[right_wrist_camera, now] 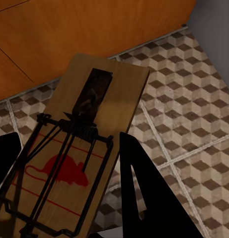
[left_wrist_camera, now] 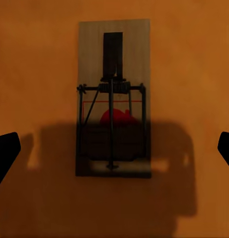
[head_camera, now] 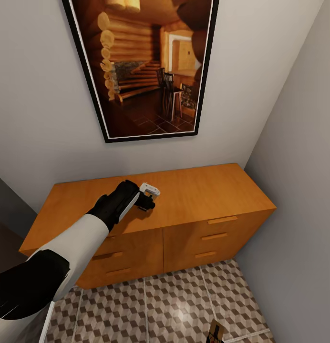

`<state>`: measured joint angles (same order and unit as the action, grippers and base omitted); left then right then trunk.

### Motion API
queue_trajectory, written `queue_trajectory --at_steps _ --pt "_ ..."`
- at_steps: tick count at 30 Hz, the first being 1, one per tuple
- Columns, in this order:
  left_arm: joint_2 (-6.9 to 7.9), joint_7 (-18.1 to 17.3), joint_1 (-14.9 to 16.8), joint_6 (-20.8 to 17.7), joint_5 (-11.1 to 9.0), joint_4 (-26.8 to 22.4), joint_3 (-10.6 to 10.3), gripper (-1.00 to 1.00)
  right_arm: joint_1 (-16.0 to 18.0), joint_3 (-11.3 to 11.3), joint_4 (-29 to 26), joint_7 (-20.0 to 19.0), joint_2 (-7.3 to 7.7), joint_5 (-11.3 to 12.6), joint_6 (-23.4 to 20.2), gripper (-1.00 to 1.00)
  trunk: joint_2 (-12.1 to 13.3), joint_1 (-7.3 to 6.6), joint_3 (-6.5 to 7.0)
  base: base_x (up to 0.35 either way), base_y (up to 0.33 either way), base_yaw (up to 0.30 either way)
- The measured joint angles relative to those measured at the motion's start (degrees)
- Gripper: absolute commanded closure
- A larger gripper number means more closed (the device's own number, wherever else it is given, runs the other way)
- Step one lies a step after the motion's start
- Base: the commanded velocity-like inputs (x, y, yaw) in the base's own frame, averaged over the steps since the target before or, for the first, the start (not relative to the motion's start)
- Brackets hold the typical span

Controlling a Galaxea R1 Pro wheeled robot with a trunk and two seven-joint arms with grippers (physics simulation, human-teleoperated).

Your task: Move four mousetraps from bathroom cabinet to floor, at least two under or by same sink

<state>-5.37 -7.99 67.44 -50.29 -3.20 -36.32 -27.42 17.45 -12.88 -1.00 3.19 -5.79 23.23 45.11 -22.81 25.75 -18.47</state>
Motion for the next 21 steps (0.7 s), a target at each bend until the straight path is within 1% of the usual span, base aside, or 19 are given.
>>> queue_trajectory --at_steps 9,21 --pt "-0.01 0.0 -0.01 0.06 0.01 0.29 0.0 -1.0 0.0 0.01 0.0 0.0 0.0 0.02 0.0 1.0 0.0 0.0 -0.1 0.0 0.0 0.0" --pt "-0.02 0.0 0.0 0.04 -0.01 0.13 -0.01 -1.0 0.0 0.01 0.0 0.0 0.0 0.0 0.0 1.0 0.0 0.0 -0.82 0.0 0.0 0.0"
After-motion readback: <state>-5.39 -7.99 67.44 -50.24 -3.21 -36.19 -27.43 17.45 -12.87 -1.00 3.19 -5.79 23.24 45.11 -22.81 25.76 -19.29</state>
